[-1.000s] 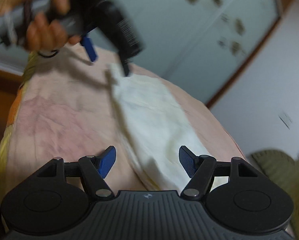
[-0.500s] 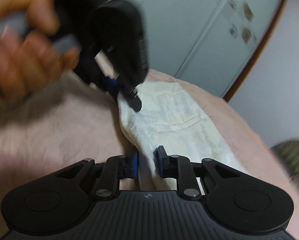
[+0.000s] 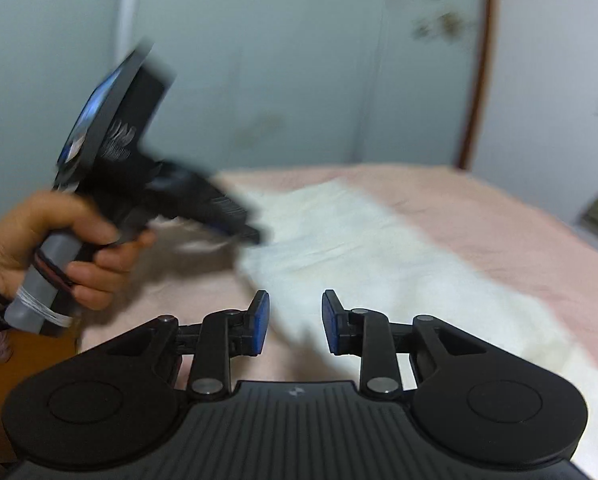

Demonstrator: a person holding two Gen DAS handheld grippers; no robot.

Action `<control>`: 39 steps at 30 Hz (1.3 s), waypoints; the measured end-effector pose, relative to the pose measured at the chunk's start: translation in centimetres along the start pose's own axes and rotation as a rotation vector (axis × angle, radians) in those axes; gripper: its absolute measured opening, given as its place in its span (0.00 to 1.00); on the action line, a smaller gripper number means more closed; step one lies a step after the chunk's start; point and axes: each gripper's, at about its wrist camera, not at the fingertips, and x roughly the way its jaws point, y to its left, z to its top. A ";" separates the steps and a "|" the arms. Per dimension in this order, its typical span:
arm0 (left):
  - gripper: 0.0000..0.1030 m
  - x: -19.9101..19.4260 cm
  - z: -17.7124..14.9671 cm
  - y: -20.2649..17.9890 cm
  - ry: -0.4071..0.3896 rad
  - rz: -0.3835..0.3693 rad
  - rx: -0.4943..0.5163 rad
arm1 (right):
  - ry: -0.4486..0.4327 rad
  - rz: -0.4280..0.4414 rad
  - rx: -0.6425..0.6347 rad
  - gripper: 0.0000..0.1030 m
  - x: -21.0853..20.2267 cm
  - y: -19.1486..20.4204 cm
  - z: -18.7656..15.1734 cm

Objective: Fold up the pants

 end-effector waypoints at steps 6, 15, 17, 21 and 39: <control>0.49 -5.3 -0.9 -7.3 -0.216 0.040 0.269 | 0.114 -0.244 0.251 0.27 -4.4 -8.1 -5.9; 0.61 -4.7 -2.1 -18.1 -0.073 -0.389 0.434 | 0.070 -0.200 0.365 0.27 -4.6 -8.7 -7.8; 0.61 -3.8 -2.6 -20.6 -0.067 -0.425 0.485 | 0.093 -0.193 0.378 0.27 -4.5 -8.9 -7.8; 0.60 1.1 -4.0 -25.2 0.036 -0.387 0.582 | 0.113 -0.180 0.397 0.27 -3.8 -9.3 -8.7; 0.58 5.5 -4.0 -26.2 0.074 -0.205 0.551 | 0.125 -0.237 0.401 0.34 -2.7 -9.7 -8.0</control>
